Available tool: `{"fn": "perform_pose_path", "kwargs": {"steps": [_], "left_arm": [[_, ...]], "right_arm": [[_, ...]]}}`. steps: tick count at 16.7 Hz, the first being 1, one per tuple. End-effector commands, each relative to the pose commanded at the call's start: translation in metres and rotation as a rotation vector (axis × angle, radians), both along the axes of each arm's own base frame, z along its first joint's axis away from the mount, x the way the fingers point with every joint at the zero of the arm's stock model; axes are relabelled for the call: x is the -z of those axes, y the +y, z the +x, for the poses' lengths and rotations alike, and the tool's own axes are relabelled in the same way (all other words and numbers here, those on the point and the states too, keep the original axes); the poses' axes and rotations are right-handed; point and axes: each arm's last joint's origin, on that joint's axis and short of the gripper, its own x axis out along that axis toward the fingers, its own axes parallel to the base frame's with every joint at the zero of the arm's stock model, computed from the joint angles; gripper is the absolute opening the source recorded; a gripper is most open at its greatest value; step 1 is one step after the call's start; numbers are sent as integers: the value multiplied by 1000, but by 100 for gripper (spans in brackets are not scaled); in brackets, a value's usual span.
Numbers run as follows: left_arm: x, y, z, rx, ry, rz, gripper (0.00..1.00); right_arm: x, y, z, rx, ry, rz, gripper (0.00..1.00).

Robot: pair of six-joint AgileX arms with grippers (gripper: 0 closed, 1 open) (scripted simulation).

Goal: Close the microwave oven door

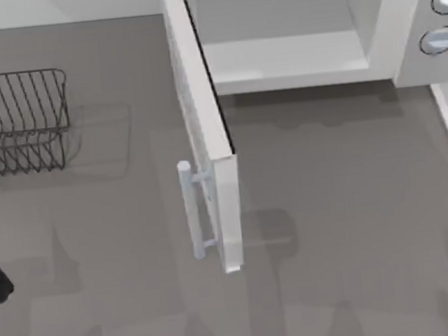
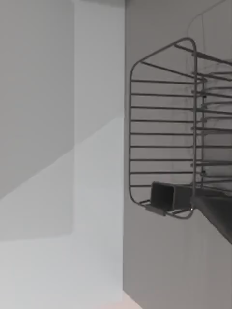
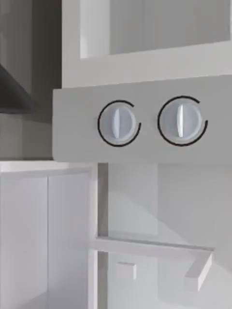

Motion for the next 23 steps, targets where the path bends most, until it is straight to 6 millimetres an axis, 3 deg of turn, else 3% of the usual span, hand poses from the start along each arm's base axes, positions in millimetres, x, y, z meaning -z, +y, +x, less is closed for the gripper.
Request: {"fn": "perform_pose_path", "kwargs": {"steps": [6, 9, 13, 19, 23], "left_arm": [[-14, -4, 1, 60, 75, 51, 100], [-41, -9, 4, 149, 185, 135, 100], [-93, -19, 19, 315, 361, 281, 100], [-170, -47, 76, 647, 623, 504, 100], [-202, -76, 127, 888, 753, 615, 100]], "right_arm": [[0, 0, 0, 0, 0, 0, 100], [0, 0, 0, 0, 0, 0, 100], [0, 0, 0, 0, 0, 0, 100], [0, 0, 0, 0, 0, 0, 100], [0, 0, 0, 0, 0, 0, 100]]}}
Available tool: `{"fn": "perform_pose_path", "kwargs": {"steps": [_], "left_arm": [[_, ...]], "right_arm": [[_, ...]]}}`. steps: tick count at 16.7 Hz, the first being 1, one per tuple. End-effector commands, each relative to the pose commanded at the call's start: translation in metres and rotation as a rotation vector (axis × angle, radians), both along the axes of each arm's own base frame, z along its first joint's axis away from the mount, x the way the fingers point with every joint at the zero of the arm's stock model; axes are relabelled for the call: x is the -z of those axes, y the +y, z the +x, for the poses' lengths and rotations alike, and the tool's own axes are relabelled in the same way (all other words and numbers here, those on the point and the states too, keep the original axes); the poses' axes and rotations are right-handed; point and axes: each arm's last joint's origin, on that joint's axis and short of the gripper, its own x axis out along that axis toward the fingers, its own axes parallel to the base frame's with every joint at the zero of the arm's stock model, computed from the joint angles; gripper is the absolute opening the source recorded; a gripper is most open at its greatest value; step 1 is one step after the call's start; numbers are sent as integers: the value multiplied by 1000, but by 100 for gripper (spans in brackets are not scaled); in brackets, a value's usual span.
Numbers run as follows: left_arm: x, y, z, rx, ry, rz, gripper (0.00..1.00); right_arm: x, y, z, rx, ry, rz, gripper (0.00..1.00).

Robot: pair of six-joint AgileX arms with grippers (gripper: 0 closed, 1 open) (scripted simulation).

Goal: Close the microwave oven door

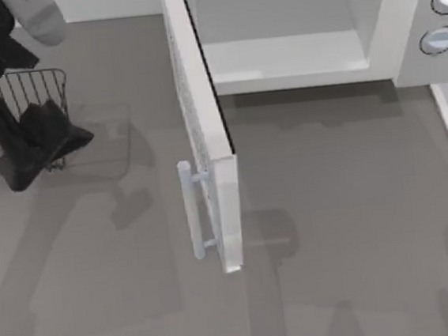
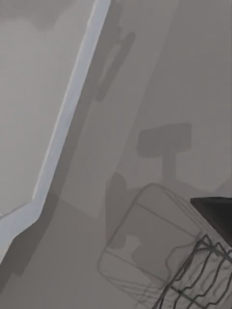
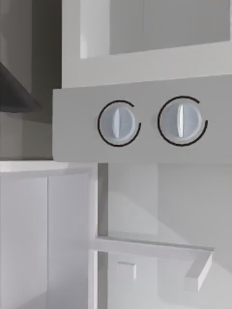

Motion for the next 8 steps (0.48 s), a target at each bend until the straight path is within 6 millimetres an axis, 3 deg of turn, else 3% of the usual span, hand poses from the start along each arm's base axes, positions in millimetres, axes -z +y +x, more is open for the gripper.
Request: {"fn": "perform_pose_path", "kwargs": {"steps": [4, 8], "left_arm": [[-13, -31, 45, 191, 116, 40, 100], [-16, -54, 74, 316, 176, 50, 100]], "right_arm": [[0, 0, 0, 0, 0, 0, 100], [0, 0, 0, 0, 0, 0, 100]]}}
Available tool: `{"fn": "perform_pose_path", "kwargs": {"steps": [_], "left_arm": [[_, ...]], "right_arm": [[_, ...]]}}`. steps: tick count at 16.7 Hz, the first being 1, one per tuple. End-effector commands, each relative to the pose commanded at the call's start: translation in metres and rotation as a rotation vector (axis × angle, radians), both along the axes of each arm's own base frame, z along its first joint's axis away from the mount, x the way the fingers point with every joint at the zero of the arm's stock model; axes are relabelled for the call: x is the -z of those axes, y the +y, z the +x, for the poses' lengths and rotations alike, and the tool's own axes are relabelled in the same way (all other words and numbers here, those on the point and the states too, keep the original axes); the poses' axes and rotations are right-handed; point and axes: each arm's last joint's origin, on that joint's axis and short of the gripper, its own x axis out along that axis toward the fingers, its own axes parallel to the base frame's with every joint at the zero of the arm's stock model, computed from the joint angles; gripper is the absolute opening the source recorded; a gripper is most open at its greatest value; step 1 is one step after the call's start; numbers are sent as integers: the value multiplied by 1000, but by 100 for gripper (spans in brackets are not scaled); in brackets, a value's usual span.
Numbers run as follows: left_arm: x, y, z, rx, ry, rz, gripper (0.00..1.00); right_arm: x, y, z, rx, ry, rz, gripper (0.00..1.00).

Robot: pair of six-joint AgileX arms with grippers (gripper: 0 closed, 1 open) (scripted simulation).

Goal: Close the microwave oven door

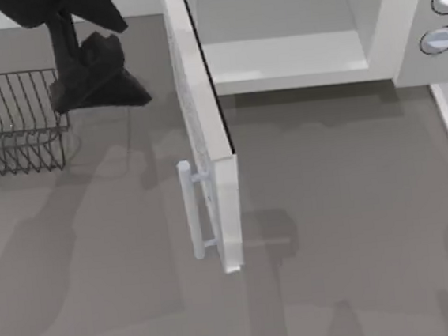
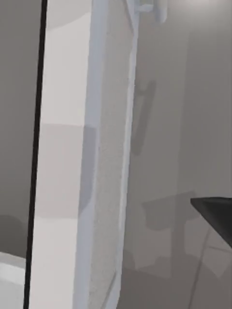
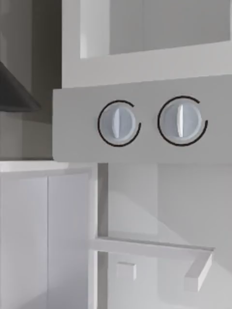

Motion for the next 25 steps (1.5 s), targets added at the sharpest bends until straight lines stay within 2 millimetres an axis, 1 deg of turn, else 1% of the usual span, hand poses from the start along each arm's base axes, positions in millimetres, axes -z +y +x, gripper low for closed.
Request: {"fn": "perform_pose_path", "kwargs": {"steps": [3, 8, 10, 12, 16, 18, 20, 23, 25], "left_arm": [[1, -8, 8, 38, 17, 0, 100], [0, -6, 9, 33, 16, 0, 100], [4, -9, 9, 37, 17, 0, 100], [16, -17, 12, 40, 20, 0, 100], [51, -38, 16, 39, 11, -3, 100], [65, -45, 16, 39, 16, -1, 100], [70, -48, 15, 39, 18, 0, 100], [70, -48, 15, 39, 18, 0, 100], [70, -48, 15, 39, 18, 0, 85]], "right_arm": [[0, 0, 0, 0, 0, 0, 100], [0, 0, 0, 0, 0, 0, 100], [0, 0, 0, 0, 0, 0, 100], [0, 0, 0, 0, 0, 0, 100], [0, 0, 0, 0, 0, 0, 100], [0, 0, 0, 0, 0, 0, 100], [0, 0, 0, 0, 0, 0, 100], [0, 0, 0, 0, 0, 0, 100], [0, 0, 0, 0, 0, 0, 100]]}}
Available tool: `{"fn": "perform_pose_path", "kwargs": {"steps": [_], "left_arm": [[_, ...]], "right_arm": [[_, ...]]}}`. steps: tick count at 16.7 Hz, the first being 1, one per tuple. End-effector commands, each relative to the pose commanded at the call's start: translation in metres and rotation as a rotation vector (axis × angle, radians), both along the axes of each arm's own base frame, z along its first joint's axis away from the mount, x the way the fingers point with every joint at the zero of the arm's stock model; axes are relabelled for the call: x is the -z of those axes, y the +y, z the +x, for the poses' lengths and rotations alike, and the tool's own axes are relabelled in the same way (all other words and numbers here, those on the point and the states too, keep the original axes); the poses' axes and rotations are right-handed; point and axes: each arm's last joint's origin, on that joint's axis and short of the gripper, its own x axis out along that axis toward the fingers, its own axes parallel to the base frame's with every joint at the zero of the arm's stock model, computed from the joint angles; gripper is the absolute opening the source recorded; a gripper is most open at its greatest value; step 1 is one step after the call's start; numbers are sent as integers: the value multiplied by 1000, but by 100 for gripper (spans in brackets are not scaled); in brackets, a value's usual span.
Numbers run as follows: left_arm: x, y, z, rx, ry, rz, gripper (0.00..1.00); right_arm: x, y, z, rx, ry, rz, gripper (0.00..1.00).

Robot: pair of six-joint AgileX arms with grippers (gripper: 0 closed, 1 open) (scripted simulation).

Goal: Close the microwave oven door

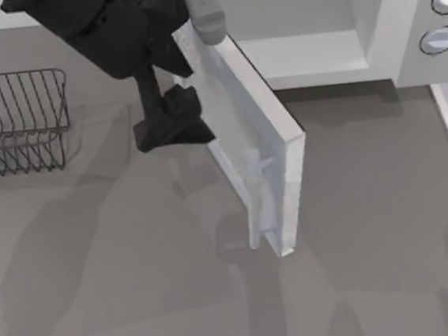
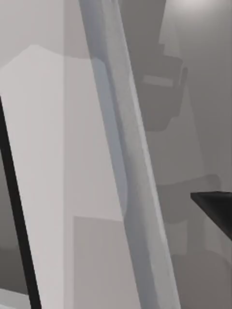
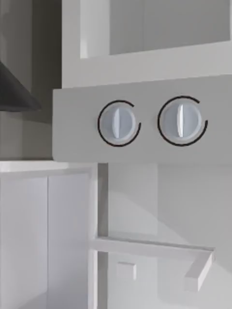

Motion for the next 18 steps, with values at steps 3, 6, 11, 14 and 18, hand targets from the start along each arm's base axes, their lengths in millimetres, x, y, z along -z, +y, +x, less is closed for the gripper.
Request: {"fn": "perform_pose_path", "kwargs": {"steps": [3, 6, 11, 14, 18], "left_arm": [[0, 0, 0, 0, 0, 0, 62], [0, 0, 0, 0, 0, 0, 40], [0, 0, 0, 0, 0, 0, 2], [0, 0, 0, 0, 0, 0, 0], [0, 0, 0, 0, 0, 0, 0]], "right_arm": [[0, 0, 0, 0, 0, 0, 100], [0, 0, 0, 0, 0, 0, 100], [0, 0, 0, 0, 0, 0, 100], [0, 0, 0, 0, 0, 0, 100], [0, 0, 0, 0, 0, 0, 100]]}}
